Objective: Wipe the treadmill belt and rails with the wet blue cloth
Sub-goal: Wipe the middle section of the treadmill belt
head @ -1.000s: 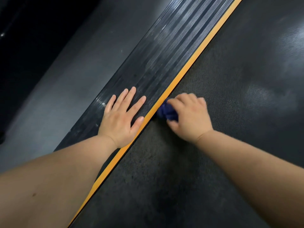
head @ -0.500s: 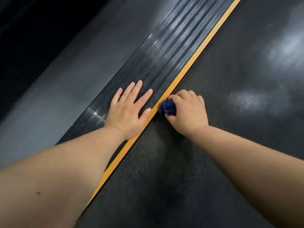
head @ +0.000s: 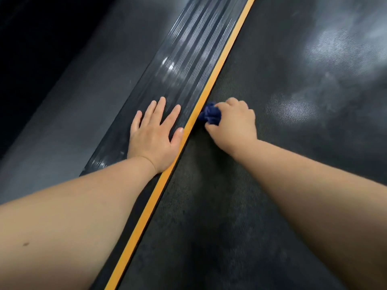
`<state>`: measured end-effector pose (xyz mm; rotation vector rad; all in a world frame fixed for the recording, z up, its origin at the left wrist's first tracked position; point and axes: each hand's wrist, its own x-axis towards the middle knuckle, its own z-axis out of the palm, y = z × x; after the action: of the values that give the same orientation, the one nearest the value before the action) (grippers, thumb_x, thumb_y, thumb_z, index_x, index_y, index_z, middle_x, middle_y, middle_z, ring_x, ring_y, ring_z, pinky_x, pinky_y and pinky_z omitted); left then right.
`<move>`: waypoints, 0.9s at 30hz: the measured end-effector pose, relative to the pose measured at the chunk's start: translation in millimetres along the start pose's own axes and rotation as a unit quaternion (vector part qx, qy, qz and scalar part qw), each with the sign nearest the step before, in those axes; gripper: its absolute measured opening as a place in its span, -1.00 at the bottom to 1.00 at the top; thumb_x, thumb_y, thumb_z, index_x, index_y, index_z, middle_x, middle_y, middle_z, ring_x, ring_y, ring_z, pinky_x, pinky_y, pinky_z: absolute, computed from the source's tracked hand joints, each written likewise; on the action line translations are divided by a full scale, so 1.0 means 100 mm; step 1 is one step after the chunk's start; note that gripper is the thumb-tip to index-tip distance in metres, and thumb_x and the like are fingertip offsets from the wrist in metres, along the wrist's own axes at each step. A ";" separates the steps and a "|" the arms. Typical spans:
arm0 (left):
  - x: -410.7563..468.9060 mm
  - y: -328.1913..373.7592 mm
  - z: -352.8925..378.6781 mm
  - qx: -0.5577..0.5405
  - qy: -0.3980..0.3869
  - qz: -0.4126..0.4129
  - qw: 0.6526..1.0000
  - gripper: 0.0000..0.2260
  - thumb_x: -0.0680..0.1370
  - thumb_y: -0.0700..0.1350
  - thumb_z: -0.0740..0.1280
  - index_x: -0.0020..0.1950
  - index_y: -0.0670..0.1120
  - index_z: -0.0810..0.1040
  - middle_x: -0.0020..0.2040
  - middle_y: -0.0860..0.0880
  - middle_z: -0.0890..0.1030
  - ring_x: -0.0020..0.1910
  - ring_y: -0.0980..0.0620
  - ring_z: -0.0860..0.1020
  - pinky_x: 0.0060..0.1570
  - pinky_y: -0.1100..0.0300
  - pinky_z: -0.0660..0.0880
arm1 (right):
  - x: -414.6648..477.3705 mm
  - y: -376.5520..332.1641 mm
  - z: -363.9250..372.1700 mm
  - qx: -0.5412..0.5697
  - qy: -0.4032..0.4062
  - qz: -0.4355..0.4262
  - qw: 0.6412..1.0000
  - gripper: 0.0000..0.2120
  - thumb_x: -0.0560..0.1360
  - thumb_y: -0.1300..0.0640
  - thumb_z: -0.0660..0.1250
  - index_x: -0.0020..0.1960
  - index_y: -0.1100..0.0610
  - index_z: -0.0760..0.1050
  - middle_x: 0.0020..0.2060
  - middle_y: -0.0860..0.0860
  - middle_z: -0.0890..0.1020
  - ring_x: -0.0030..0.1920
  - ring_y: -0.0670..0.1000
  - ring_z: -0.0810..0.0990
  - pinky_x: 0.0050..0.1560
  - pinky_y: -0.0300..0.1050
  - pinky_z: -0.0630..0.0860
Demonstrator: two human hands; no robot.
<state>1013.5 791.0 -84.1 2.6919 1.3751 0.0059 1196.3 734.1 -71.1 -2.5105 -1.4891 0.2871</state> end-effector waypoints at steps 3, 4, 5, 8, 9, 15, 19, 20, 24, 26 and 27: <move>-0.01 0.01 0.00 -0.008 0.007 0.001 1.000 -0.51 0.60 0.15 -0.03 0.54 0.13 0.08 0.57 -0.02 0.01 0.54 0.00 -0.02 0.48 -0.05 -0.08 | -0.48 -0.22 0.11 0.039 -0.023 -0.085 0.995 -0.64 0.42 -0.12 0.30 0.15 0.02 0.50 0.03 -0.01 0.48 0.09 0.09 0.41 0.04 -0.01 0.30; -0.01 0.00 -0.02 -0.008 0.007 -0.001 1.000 -0.51 0.60 0.15 -0.03 0.54 0.13 0.09 0.57 -0.02 0.01 0.54 0.00 -0.02 0.48 -0.05 -0.08 | -0.56 -0.24 0.12 0.031 -0.033 -0.121 0.992 -0.64 0.42 -0.11 0.30 0.16 0.02 0.50 0.03 -0.02 0.48 0.09 0.08 0.40 0.03 -0.01 0.29; -0.01 0.00 -0.03 -0.009 0.007 -0.003 1.000 -0.50 0.59 0.16 -0.04 0.54 0.13 0.09 0.57 -0.02 0.01 0.54 0.00 -0.03 0.48 -0.04 -0.08 | -0.54 -0.20 0.10 0.011 -0.045 -0.154 0.987 -0.63 0.42 -0.10 0.30 0.19 0.01 0.49 0.05 -0.02 0.48 0.10 0.08 0.40 0.04 -0.01 0.27; 0.00 0.00 -0.03 -0.007 0.003 0.000 1.000 -0.50 0.60 0.17 -0.06 0.54 0.15 0.06 0.57 -0.01 -0.01 0.54 0.01 -0.04 0.48 -0.04 -0.08 | -0.18 0.00 0.04 -0.039 -0.016 -0.113 0.993 -0.62 0.44 -0.04 0.28 0.24 -0.02 0.46 0.13 -0.01 0.47 0.16 0.12 0.39 0.08 0.02 0.29; 0.00 0.00 -0.02 -0.005 0.003 -0.001 1.000 -0.51 0.60 0.17 -0.06 0.54 0.15 0.05 0.57 -0.01 -0.01 0.54 0.01 -0.05 0.48 -0.04 -0.08 | -0.05 0.02 0.02 -0.018 0.000 -0.041 0.999 -0.63 0.45 -0.01 0.27 0.25 -0.02 0.46 0.15 0.00 0.46 0.17 0.13 0.37 0.09 0.03 0.30; 0.00 0.00 0.01 -0.009 0.005 -0.004 1.000 -0.51 0.60 0.16 -0.04 0.54 0.16 0.06 0.57 -0.01 -0.01 0.54 0.01 -0.04 0.48 -0.03 -0.10 | -0.31 -0.31 0.16 0.083 0.017 0.008 0.996 -0.70 0.44 0.03 0.28 0.16 0.01 0.51 0.09 -0.01 0.46 0.11 0.10 0.36 0.08 -0.01 0.31; 0.00 0.01 0.00 -0.010 0.007 -0.002 1.000 -0.51 0.59 0.15 -0.03 0.53 0.14 0.09 0.57 -0.02 0.01 0.54 0.01 -0.03 0.47 -0.03 -0.10 | -0.69 -0.22 0.13 0.058 -0.057 -0.170 0.982 -0.65 0.39 0.03 0.32 0.17 0.00 0.52 0.05 -0.03 0.49 0.08 0.10 0.39 0.03 0.00 0.34; 0.00 0.01 -0.01 -0.009 0.007 -0.002 1.000 -0.51 0.59 0.15 -0.03 0.53 0.14 0.09 0.57 -0.02 0.01 0.54 0.01 -0.03 0.47 -0.03 -0.09 | -0.65 -0.18 0.09 0.035 -0.069 -0.205 0.976 -0.62 0.39 0.02 0.32 0.21 0.00 0.51 0.08 -0.03 0.49 0.10 0.09 0.39 0.04 0.00 0.33; -0.01 0.00 -0.02 -0.009 0.009 -0.005 1.000 -0.52 0.60 0.16 -0.04 0.54 0.15 0.07 0.57 -0.01 -0.01 0.54 0.02 -0.05 0.48 -0.02 -0.11 | -0.22 -0.02 0.03 -0.030 -0.014 -0.145 0.989 -0.62 0.42 0.00 0.28 0.24 -0.06 0.49 0.17 -0.05 0.46 0.20 0.11 0.34 0.09 0.01 0.29; -0.02 0.02 -0.01 -0.005 0.006 -0.004 1.000 -0.52 0.61 0.15 -0.06 0.54 0.16 0.04 0.57 -0.01 -0.03 0.54 0.02 -0.07 0.48 -0.02 -0.12 | -0.14 -0.07 0.07 0.023 0.014 -0.030 0.999 -0.67 0.44 0.02 0.27 0.20 -0.03 0.50 0.14 -0.02 0.45 0.17 0.12 0.33 0.10 0.01 0.31; 0.00 0.02 -0.01 -0.002 0.002 -0.002 1.000 -0.52 0.61 0.15 -0.07 0.54 0.16 0.02 0.57 -0.01 -0.04 0.54 0.02 -0.08 0.48 -0.02 -0.13 | -0.20 -0.15 0.10 0.047 0.015 0.000 0.999 -0.70 0.45 0.03 0.27 0.18 0.00 0.51 0.12 0.00 0.45 0.15 0.12 0.34 0.09 0.01 0.33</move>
<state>1015.0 790.2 -82.6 2.6866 1.3810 0.0146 1171.9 724.5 -75.3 -2.4299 -1.4300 0.3112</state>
